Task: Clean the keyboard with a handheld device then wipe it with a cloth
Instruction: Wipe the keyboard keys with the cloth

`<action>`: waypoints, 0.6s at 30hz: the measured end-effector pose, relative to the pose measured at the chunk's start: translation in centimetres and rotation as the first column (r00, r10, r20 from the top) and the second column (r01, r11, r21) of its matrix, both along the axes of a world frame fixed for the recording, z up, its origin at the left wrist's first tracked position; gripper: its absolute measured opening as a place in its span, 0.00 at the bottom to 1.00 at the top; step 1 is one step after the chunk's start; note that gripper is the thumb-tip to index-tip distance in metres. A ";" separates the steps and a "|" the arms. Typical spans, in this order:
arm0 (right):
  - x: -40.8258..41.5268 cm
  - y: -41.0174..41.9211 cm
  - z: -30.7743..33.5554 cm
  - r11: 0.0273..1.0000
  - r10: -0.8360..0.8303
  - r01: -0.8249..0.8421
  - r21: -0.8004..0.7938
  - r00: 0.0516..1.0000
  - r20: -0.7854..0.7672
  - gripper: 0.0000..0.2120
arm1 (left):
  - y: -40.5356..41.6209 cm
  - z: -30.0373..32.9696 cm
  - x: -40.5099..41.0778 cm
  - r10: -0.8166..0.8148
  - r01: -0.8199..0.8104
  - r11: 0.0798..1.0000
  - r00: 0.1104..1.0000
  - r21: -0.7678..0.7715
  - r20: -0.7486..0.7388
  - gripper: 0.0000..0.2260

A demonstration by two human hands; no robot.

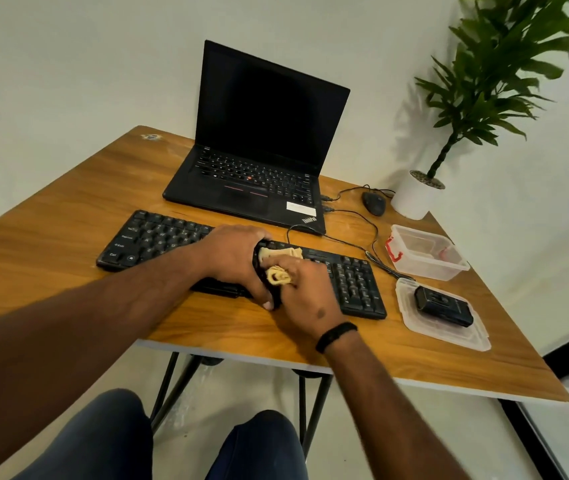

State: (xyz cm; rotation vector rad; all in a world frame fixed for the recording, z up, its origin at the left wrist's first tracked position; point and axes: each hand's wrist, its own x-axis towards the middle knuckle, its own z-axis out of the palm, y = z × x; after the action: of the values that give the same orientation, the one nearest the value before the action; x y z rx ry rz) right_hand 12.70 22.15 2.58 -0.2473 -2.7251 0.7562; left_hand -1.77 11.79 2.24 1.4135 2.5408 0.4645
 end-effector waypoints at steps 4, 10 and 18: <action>0.9 2.0 2.0 0.992 0.048 -0.061 0.109 0.992 0.116 0.21 | -0.2 0.0 -0.1 0.012 -0.011 1.000 1.000 -0.021 0.010 0.59; -2.3 1.6 2.4 0.955 -0.256 0.242 0.171 0.965 0.064 0.10 | -0.3 -0.1 0.0 0.013 -0.013 1.000 1.000 -0.013 -0.003 0.57; 0.8 -0.1 0.0 0.994 0.101 -0.100 -0.031 0.994 0.037 0.17 | -0.3 -0.5 0.0 0.005 -0.004 1.000 0.999 0.015 -0.043 0.55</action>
State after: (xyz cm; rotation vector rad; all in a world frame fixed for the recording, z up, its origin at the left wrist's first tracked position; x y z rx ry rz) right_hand 13.54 22.07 2.54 -0.1330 -2.7820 0.8274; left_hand -1.78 11.46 1.70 1.4383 2.5806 0.4593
